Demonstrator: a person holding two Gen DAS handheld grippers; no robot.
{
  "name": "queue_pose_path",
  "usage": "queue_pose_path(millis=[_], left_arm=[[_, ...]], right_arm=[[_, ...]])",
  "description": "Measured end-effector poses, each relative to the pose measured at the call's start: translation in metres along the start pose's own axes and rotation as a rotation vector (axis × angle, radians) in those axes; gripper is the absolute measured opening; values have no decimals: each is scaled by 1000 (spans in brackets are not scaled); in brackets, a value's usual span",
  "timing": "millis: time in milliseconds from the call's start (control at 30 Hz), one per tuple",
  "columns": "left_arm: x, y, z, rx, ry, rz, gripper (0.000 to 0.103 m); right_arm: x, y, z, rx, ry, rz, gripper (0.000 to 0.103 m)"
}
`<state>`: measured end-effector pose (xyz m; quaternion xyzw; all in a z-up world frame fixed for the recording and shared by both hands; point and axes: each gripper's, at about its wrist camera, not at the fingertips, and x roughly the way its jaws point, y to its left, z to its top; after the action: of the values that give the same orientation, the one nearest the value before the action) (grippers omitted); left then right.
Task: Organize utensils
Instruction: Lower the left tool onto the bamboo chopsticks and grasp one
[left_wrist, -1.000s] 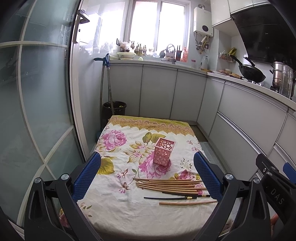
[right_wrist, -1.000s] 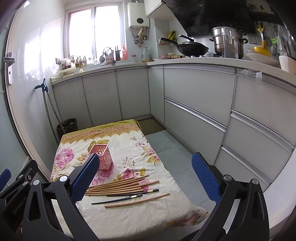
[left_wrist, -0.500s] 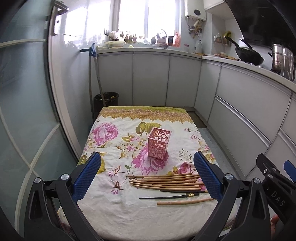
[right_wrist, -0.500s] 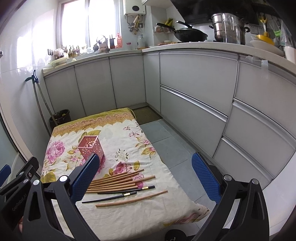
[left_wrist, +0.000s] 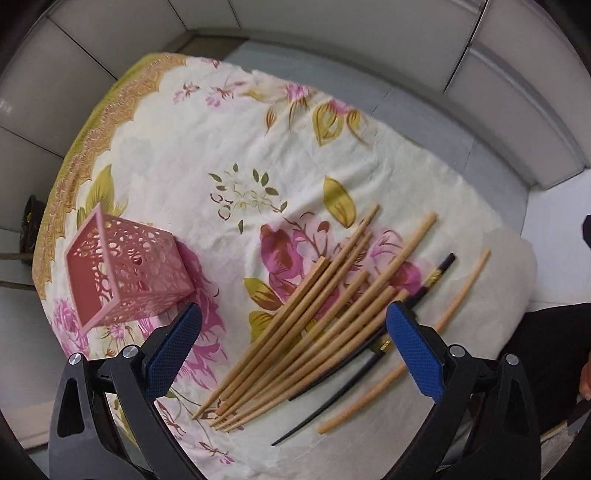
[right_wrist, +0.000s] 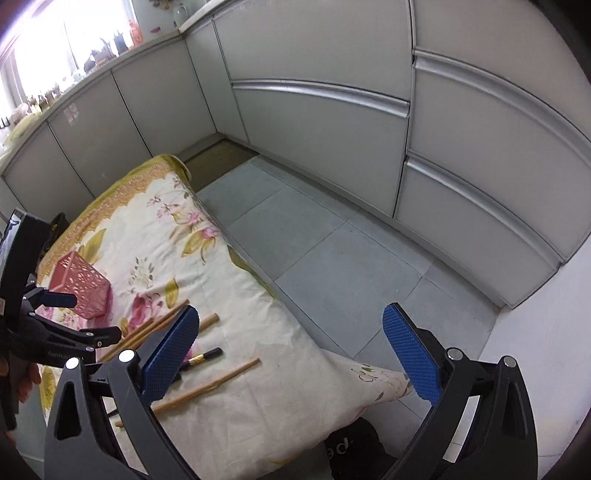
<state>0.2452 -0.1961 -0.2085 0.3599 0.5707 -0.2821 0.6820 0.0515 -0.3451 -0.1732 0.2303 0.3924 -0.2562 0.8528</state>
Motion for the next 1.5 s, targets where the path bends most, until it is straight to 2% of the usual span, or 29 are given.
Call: queue_pose_path(millis=[67, 233, 333, 400, 567, 700, 833, 900, 1033, 1067, 1333, 1433, 1500], left_arm=[[17, 5, 9, 23, 50, -3, 79], [31, 18, 17, 34, 79, -65, 77], [35, 20, 17, 64, 80, -61, 74], [38, 21, 19, 76, 83, -75, 66], [48, 15, 33, 118, 101, -88, 54], [54, 15, 34, 140, 125, -91, 42], [67, 8, 36, 158, 127, -113, 34], [68, 6, 33, 174, 133, -120, 24], [68, 6, 25, 138, 126, -146, 18], [67, 6, 23, 126, 114, -152, 15], [47, 6, -20, 32, -62, -115, 10], [21, 15, -41, -30, -159, -108, 9], [-4, 22, -59, -73, -234, -117, 7]], right_arm=[[13, -4, 4, 35, 49, 36, 97], [16, 7, 12, 12, 31, 51, 97], [19, 14, 11, -13, 43, 54, 97], [20, 15, 12, -14, 46, 55, 97], [23, 14, 12, -3, 53, 49, 97], [24, 17, 12, -10, 52, 48, 97], [24, 18, 12, -12, 53, 50, 97], [24, 18, 11, -14, 56, 49, 97], [24, 19, 11, -20, 57, 42, 97], [24, 19, 11, -18, 58, 43, 97], [25, 25, 7, -46, 68, 44, 97], [22, 30, 5, -64, 63, 53, 97], [26, 29, 4, -49, 96, 80, 97]])
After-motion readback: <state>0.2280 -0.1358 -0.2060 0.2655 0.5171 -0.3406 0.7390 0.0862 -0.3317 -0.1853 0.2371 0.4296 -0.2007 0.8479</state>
